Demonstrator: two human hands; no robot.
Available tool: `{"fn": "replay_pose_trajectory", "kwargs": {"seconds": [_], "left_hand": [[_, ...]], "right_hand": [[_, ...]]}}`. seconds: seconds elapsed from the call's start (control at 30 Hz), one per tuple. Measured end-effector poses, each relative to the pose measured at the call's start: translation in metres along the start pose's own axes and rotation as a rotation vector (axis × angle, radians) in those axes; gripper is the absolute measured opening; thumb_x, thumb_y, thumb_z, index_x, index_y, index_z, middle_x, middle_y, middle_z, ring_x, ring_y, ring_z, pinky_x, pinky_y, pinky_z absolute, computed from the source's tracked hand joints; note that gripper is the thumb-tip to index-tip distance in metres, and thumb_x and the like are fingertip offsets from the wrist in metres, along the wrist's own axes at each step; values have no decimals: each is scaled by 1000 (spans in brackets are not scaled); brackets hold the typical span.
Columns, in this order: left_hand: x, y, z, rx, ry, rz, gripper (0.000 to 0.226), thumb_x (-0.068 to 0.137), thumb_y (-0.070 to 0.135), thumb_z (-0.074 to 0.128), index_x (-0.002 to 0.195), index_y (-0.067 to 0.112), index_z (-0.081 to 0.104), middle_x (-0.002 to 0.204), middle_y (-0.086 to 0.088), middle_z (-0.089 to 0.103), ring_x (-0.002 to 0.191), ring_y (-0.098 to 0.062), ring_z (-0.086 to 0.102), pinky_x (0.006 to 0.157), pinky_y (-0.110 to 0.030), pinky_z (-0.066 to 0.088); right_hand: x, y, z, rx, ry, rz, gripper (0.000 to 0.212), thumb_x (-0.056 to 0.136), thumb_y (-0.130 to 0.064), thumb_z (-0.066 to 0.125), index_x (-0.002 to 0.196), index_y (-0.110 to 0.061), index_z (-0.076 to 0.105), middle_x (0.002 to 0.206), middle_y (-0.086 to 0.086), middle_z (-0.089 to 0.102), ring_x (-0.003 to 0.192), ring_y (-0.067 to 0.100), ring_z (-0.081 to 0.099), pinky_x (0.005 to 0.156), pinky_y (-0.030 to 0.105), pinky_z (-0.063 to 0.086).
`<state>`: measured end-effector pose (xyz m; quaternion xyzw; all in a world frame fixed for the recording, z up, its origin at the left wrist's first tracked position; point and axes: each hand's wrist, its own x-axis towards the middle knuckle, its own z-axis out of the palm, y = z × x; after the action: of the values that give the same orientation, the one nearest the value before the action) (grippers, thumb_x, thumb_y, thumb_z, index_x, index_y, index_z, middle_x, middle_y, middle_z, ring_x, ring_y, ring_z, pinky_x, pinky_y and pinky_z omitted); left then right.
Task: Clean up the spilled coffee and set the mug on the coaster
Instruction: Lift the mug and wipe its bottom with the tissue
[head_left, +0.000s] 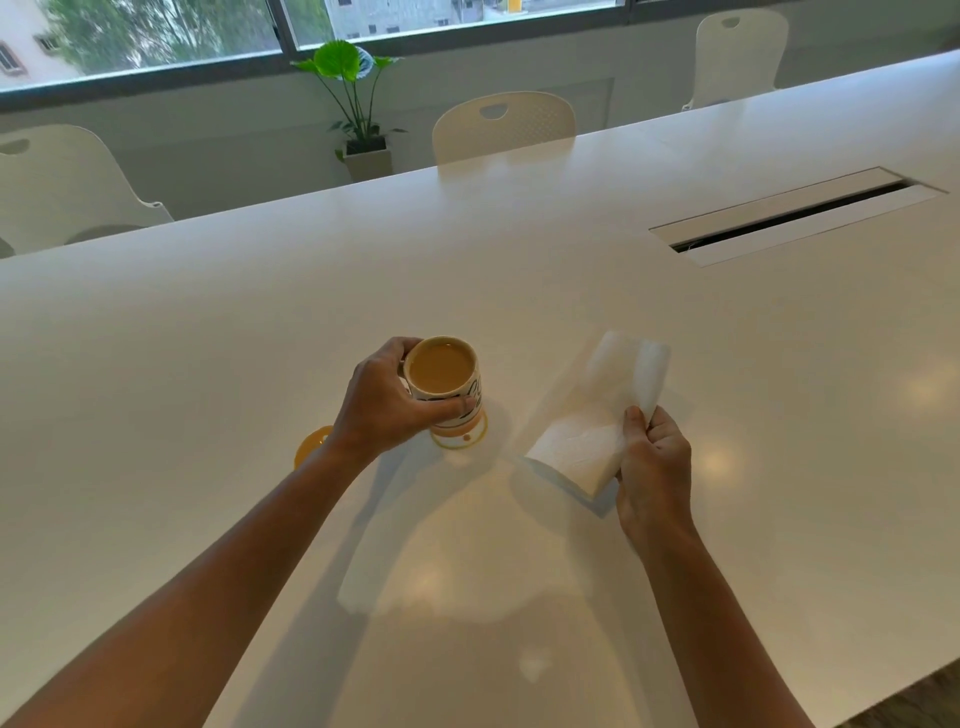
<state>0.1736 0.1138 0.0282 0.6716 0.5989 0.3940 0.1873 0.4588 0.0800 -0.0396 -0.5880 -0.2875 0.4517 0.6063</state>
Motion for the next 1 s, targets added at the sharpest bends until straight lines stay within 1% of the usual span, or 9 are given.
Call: {"fn": "replay_pose_trajectory", "kwargs": {"seconds": [0.17,0.37,0.47,0.53,0.67,0.7,0.8,0.87,1.0], "left_hand": [[6,12,-15,-3,19,-24,86,50,68,92,120,27,65,108,16,72,100,-3,69,82,-37,64],[10,30,-28,10,43,-13,90,49,74,87,120,23,65,107,14,72,99,-3,69,82,-38,64],[14,40,-32,10,48,-7,92,48,78,84,120,23,65,107,13,71,98,-3,68,81,-36,64],[15,45,-33,10,53,-6,92,47,80,83,119,25,64,105,16,70,97,1,67,80,-32,63],[17,56,-36,10,47,13,101,46,90,75,122,24,63,107,16,68,95,3,65,76,-23,60],[17,58,-36,10,43,15,102,46,91,74,122,23,63,107,15,68,95,2,66,76,-23,60],[17,61,-37,15,34,20,103,47,90,75,123,22,63,110,11,69,95,-5,69,78,-27,62],[16,62,-37,33,32,21,102,49,87,77,125,21,63,113,10,70,98,-12,69,82,-32,63],[15,63,-36,47,45,14,96,52,79,82,126,20,64,113,8,70,99,-15,70,84,-39,64]], "right_hand": [[-7,-1,16,19,-33,-13,28,110,-20,50,94,-23,73,90,6,69,82,25,61,76,40,49],[-24,5,57,64,-82,26,27,109,-18,49,108,-24,75,89,-5,78,85,18,72,76,34,57],[-37,5,83,218,-152,119,31,111,-16,47,109,-25,77,99,1,81,92,19,76,85,37,60],[-44,4,99,379,-204,200,31,112,-13,46,117,-20,76,110,7,82,100,22,77,92,37,61],[-57,-2,119,672,-285,351,33,113,-15,44,133,-15,70,122,11,79,111,24,77,87,33,64],[-59,-3,123,729,-297,377,34,114,-16,42,135,-14,69,124,11,79,114,25,76,90,35,63],[-62,-5,132,866,-321,449,36,115,-19,40,136,-11,67,128,15,77,125,29,71,109,43,56],[-65,-6,137,958,-328,496,35,114,-18,40,134,-9,68,128,18,76,132,34,66,116,48,50],[-71,-6,145,1102,-354,540,39,112,-16,41,143,-4,62,134,22,72,137,37,61,115,50,50]]}}
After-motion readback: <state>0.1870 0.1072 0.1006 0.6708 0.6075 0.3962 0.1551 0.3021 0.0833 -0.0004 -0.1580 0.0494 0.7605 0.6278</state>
